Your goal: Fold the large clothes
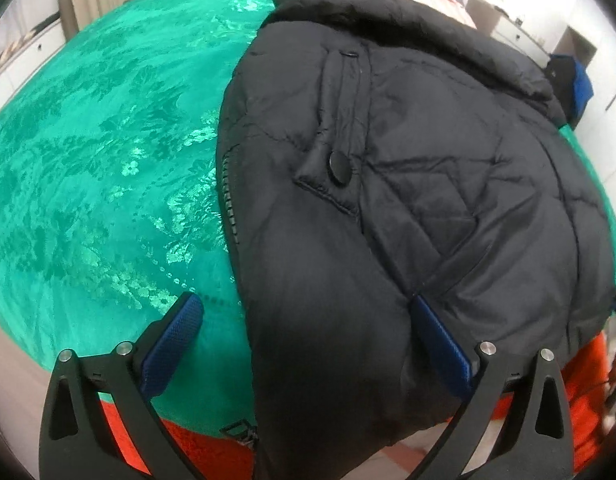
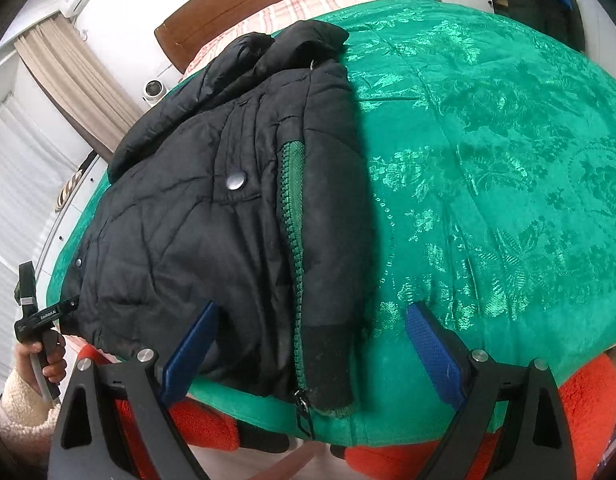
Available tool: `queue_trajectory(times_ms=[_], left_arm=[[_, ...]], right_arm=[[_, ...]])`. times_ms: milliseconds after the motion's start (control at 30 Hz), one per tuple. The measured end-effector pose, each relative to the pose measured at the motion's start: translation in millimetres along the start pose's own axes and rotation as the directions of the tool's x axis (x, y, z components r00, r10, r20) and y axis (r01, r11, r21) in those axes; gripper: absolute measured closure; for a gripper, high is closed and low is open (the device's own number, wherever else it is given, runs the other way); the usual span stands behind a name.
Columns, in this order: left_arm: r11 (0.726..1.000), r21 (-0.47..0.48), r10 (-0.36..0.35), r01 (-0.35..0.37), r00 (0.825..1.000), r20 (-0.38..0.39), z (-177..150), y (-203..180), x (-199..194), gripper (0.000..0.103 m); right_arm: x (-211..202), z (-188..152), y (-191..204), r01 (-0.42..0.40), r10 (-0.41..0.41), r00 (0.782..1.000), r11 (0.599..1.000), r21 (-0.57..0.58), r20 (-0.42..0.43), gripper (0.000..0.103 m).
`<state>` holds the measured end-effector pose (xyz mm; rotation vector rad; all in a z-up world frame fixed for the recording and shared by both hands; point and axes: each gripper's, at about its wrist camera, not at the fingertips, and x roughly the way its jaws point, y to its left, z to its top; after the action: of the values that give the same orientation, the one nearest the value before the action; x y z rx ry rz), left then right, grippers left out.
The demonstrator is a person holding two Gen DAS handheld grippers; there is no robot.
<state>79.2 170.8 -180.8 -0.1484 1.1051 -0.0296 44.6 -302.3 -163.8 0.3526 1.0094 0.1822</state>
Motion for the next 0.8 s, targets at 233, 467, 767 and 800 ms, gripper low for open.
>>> queue_trajectory(times_ms=[233,467,767,800], left_arm=[[1.0,-0.002,0.0,0.0,1.0,-0.02,7.4,0.8,7.5,0.0],[1.0,-0.005,0.005,-0.005,0.999,-0.044,15.3,-0.6,12.4,0.0],[1.0,-0.013,0.008,-0.009,0.996,-0.088,28.0,-3.2,10.6,0.0],[1.0,-0.01,0.006,-0.007,0.996,-0.09,28.5,-3.8,9.7,0.0]], right_arm=[[4.2,0.9,1.2,0.011,-0.011,1.0,1.0,-0.005,-0.01,0.008],[-0.8,2.4,2.5,0.004,-0.004,0.999,1.0,0.002,-0.034,0.008],[3.3,5.6,10.8,-0.023,0.021,0.997,0.999,-0.025,-0.07,0.008],[4.4,6.2,11.1,-0.023,0.021,0.997,0.999,-0.026,-0.071,0.008]])
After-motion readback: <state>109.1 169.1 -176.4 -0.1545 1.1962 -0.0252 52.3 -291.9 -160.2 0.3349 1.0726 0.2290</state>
